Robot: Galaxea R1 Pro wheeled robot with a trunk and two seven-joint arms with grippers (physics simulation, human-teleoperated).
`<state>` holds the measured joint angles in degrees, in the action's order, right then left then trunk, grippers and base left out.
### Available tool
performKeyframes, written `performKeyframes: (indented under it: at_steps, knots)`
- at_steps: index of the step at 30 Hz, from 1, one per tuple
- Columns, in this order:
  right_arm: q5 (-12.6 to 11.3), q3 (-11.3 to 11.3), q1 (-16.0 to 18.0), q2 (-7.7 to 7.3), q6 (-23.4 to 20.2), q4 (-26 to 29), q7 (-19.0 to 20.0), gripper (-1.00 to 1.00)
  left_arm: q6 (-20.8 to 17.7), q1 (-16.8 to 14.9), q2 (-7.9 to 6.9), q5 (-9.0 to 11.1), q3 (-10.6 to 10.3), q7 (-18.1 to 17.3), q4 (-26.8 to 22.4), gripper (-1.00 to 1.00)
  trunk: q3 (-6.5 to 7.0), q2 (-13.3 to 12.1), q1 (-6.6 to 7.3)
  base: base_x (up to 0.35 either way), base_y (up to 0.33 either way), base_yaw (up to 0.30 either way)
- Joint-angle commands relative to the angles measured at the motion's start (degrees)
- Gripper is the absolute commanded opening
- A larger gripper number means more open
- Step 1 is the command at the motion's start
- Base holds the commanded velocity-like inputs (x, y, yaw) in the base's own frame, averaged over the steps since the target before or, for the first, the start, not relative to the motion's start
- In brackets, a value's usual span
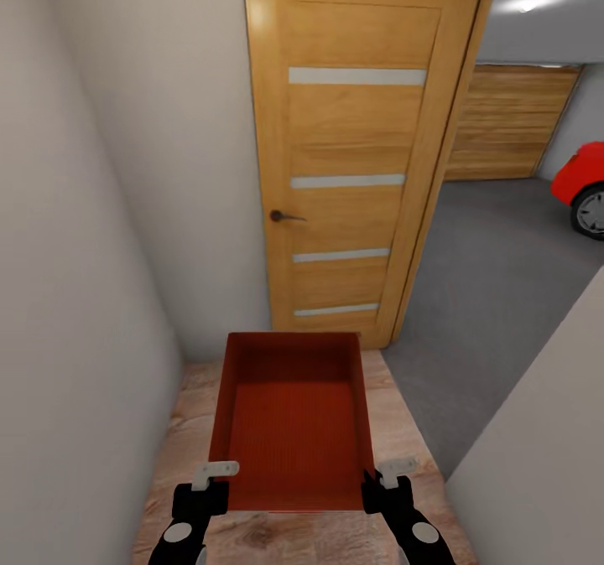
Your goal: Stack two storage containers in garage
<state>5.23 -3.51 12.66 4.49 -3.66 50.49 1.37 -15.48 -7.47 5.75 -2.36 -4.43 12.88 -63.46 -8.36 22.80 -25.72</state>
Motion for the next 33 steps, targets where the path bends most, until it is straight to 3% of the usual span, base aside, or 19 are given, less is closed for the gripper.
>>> performKeyframes:
  at_steps: [1, 33]
  knots:
    - [0.4, 0.0, 0.0, -0.01, -0.4, 0.1, 0.3, -1.0, -0.4, 0.0, -0.04, -0.6, 1.4, 0.5, -0.2, -1.0, -0.09, 0.1, -0.07, 0.293, 0.192, -0.291]
    - [0.4, 0.1, 0.1, 0.04, -0.4, 0.1, 0.3, -1.0, -0.5, 0.0, -0.04, -0.6, 1.4, 0.5, -0.2, -1.0, 0.91, 0.1, -0.07, 0.193, 0.262, -0.29]
